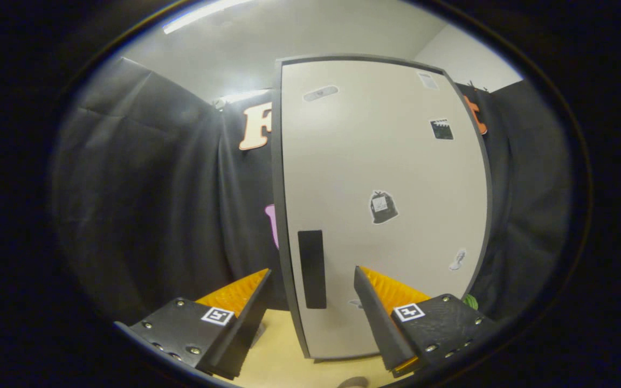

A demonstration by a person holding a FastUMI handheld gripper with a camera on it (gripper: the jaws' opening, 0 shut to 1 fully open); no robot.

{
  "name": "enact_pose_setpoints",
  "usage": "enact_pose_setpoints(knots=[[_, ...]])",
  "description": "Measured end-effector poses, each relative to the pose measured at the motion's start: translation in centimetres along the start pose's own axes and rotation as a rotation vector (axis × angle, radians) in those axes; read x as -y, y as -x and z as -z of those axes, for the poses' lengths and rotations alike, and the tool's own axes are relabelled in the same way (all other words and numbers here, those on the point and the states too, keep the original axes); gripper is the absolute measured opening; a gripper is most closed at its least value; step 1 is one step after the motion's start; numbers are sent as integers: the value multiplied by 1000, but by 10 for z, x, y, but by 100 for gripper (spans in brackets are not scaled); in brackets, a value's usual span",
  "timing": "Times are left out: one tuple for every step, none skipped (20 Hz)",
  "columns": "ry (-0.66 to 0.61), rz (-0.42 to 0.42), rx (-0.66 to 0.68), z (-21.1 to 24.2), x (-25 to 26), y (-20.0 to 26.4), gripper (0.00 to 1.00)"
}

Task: Open the shoe cabinet door, grab the shoes and put them into the shoe cabinet, then close the shoe cabinet door.

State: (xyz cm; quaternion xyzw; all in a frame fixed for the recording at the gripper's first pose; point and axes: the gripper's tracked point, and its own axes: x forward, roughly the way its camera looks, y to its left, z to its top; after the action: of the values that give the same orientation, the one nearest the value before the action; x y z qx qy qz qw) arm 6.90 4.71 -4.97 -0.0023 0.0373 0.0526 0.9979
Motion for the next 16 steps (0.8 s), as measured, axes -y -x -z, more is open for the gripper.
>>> enact_pose_setpoints(knots=[[-8,1,-6,4,0,-9,92],[-15,2,-10,7,-1,-16,92],[-17,7,-14,10,0,-23,92],[-17,14,-16,13,1,-30,92],[-16,19,-17,15,1,-36,92],[-14,19,-19,17,1,-42,92],[-11,17,-25,20,-1,-46,92],[-7,18,-34,23,0,-54,92],[-3,22,-41,26,0,-54,91],[0,23,-49,29,0,-58,86],[3,25,-58,33,0,-62,86],[6,25,-64,35,0,-65,86],[8,28,-72,38,0,-68,86],[10,44,-69,39,3,-70,80],[9,50,-64,39,4,-72,74],[9,51,-62,39,3,-73,68]])
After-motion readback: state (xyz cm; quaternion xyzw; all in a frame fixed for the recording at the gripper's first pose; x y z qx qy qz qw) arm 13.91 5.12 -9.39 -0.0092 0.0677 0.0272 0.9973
